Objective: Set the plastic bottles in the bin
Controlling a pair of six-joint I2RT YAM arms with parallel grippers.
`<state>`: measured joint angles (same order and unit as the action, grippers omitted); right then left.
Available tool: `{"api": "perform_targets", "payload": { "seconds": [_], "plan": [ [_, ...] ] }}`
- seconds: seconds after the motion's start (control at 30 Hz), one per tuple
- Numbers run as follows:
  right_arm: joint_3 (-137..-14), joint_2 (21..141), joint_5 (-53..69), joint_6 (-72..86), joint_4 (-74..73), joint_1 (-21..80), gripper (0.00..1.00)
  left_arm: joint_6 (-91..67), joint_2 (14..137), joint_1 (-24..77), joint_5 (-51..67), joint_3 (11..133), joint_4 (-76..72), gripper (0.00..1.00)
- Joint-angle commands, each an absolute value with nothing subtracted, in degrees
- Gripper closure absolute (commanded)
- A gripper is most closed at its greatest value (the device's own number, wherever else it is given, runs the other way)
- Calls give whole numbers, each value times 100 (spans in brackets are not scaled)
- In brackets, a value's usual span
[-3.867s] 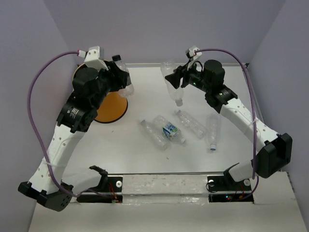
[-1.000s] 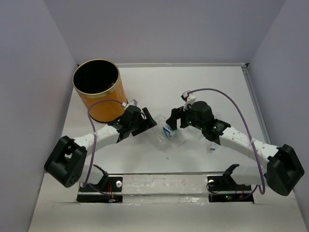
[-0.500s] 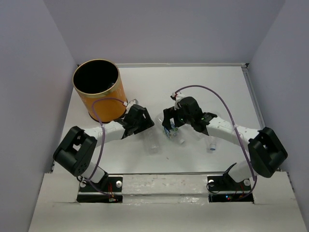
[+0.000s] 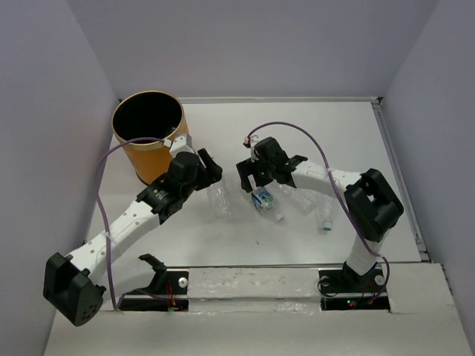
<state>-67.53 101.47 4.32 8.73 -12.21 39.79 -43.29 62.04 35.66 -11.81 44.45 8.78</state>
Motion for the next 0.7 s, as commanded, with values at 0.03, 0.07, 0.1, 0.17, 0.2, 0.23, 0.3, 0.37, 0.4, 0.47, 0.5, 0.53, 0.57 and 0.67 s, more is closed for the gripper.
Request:
{"api": "perform_targets", "payload": {
  "seconds": [0.03, 0.07, 0.1, 0.17, 0.2, 0.23, 0.3, 0.37, 0.4, 0.47, 0.5, 0.53, 0.57, 0.67],
  "plan": [
    [-7233, 10467, 308, 642, -1661, 3973, 5, -3772, 5503, 3542, -1933, 5648, 1836, 45],
    [-7294, 10616, 212, 607, -1705, 4025, 5, -3701, 5406, 3542, -2038, 5834, 1915, 46],
    [-7399, 10678, 159, 606, -1749, 4025, 5, -3622, 5388, 3525, -2265, 6036, 2012, 46],
    [-7497, 10775, 132, 589, -1767, 4078, 9, -3464, 5370, 3463, -2565, 6546, 1960, 46],
    [-7549, 10828, 106, 598, -1767, 4078, 11, -3237, 5379, 3411, -2645, 6722, 1899, 46],
    [-7637, 10828, 71, 606, -1767, 4130, 12, -3113, 5388, 3349, -2915, 7089, 1838, 46],
    [-7690, 10802, 27, 659, -1749, 4183, 22, -2910, 5536, 3131, -3268, 7451, 1784, 46],
    [-7743, 10670, 26, 694, -1732, 4184, 38, -2567, 5729, 2858, -3453, 7909, 1557, 46],
    [-7743, 10557, 35, 703, -1705, 4245, 42, -2358, 5817, 2569, -3637, 8162, 1408, 46],
    [-7700, 10425, 53, 747, -1679, 4306, 55, -2172, 6098, 2269, -3883, 8349, 1258, 46],
    [-7673, 10346, 61, 773, -1618, 4307, 55, -2049, 6195, 2033, -4172, 8384, 1083, 46],
    [-7621, 10240, 88, 791, -1574, 4307, 56, -2048, 6266, 1900, -4218, 8402, 1020, 46],
    [-7490, 10022, 157, 826, -1521, 4368, 56, -1961, 6406, 1803, -4271, 8411, 933, 46],
    [-7260, 9521, 507, 966, -1231, 4421, 56, -1680, 6652, 1521, -4632, 8446, 397, 46]
  ]
}}
